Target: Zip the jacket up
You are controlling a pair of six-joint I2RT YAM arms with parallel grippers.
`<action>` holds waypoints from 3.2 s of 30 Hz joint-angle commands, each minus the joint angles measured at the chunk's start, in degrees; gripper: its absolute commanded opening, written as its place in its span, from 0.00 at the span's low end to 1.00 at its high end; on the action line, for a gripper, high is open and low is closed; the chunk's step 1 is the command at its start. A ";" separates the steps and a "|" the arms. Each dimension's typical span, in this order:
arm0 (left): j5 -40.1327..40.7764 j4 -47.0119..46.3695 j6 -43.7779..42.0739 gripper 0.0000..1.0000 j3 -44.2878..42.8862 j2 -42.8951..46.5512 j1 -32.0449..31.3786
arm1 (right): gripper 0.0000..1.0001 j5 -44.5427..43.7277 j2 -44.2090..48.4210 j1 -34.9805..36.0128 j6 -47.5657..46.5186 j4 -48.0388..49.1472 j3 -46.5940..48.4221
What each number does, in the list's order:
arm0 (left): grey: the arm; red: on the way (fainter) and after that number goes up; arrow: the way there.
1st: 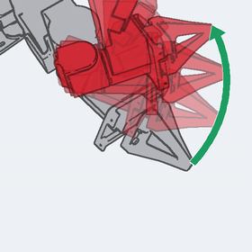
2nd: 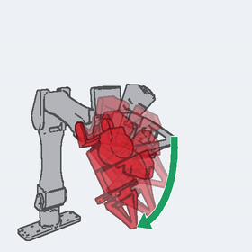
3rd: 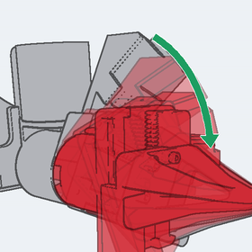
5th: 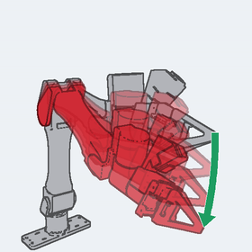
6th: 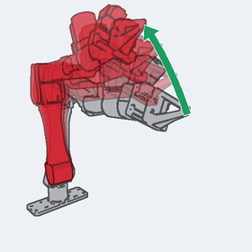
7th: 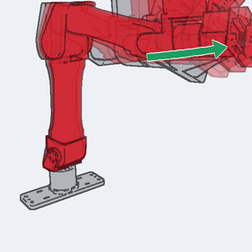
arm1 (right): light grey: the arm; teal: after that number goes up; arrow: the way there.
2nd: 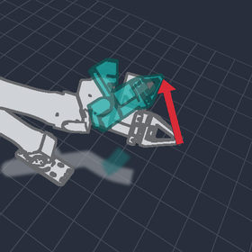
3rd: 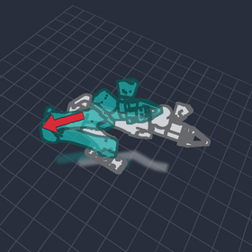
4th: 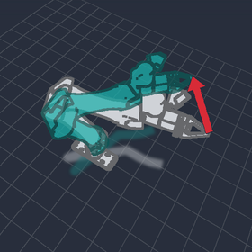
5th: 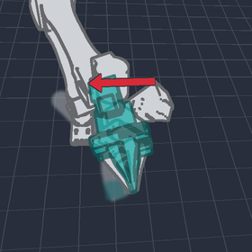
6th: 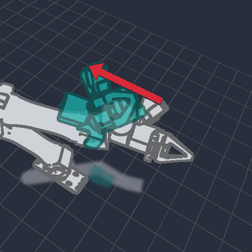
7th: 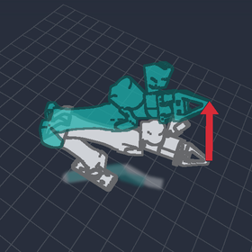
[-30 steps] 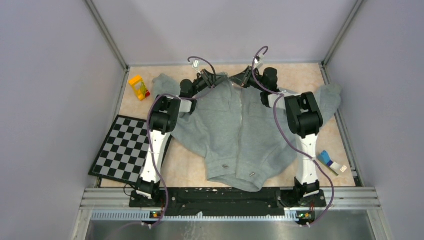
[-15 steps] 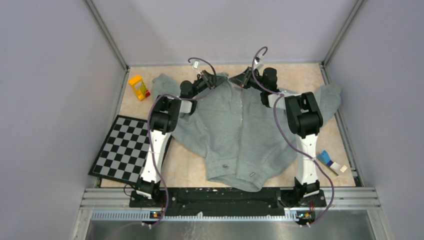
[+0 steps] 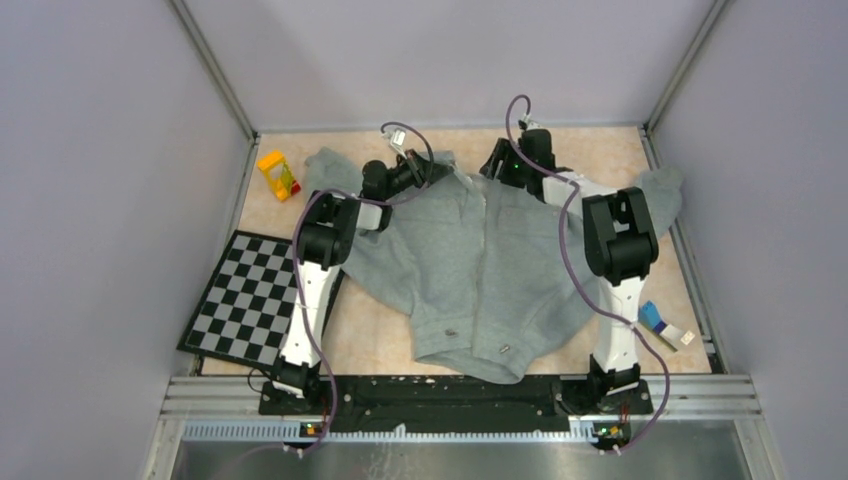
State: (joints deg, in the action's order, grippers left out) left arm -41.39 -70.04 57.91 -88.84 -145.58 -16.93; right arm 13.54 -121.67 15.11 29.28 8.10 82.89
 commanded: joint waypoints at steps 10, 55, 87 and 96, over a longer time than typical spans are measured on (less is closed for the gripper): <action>0.16 4.58 -7.66 0.00 0.13 6.59 -0.82 | 0.44 -31.15 -10.22 5.83 -7.05 -23.81 24.49; 0.81 7.07 -8.87 0.00 0.27 6.80 -0.97 | 0.35 -29.92 -16.93 5.92 -11.81 -29.31 32.99; -1.25 7.10 -6.20 0.00 -2.66 4.46 -1.09 | 0.00 9.24 -3.01 -1.89 -17.12 5.16 9.15; -6.91 11.18 -7.32 0.00 -7.09 2.95 -1.23 | 0.00 23.06 1.58 -1.90 -20.36 16.78 -0.75</action>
State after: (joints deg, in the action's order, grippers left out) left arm -43.79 -59.37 51.13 -92.09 -142.28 -17.69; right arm 27.07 -124.38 12.47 10.59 17.50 82.59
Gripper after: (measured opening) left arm 0.006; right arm 0.025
